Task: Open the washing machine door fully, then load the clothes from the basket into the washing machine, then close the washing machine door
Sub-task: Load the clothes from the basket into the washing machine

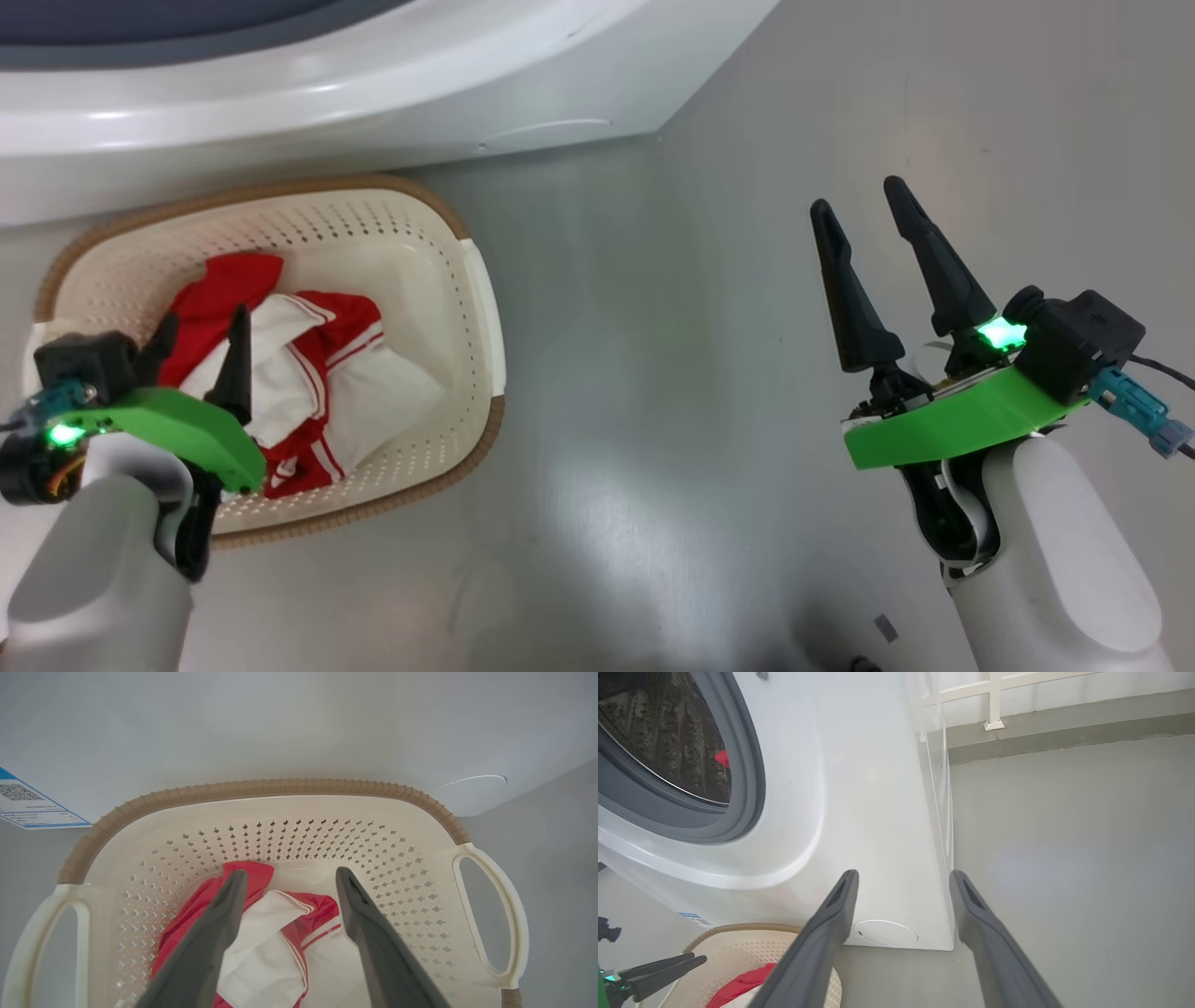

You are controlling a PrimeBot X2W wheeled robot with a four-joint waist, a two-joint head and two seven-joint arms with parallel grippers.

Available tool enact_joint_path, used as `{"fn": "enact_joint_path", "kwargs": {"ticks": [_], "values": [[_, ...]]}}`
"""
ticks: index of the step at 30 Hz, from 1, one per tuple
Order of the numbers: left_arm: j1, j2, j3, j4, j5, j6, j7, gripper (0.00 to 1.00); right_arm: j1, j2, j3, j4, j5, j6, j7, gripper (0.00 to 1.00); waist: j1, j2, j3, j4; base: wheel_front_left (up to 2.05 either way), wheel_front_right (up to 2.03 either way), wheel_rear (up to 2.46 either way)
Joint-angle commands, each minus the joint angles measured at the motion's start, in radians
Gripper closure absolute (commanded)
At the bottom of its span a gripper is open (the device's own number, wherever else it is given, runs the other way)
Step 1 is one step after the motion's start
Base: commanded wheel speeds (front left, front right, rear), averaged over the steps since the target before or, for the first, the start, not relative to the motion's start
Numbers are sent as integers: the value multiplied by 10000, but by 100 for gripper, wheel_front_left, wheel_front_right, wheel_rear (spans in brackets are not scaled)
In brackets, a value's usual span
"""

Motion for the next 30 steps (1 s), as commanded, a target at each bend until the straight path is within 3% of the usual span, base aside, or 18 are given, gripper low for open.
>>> {"fn": "enact_joint_path", "kwargs": {"ticks": [1, 13, 30], "values": [[-324, 411, 110, 315, -163, -22, 27, 0, 27, 135, 192, -282, -77, 16, -48, 0, 0, 0, 442, -202, 0, 0, 0], [-1736, 691, -718, 1965, -993, -31, 633, 0, -316, 369, 167, -487, -164, 16, -48, 0, 0, 0, 1613, -633, 0, 0, 0], [-2701, 1259, -1835, 2881, -1884, -32, 1217, 0, -387, 614, 376, -691, -261, 16, -48, 0, 0, 0, 2628, -1222, 0, 0, 0]]}}
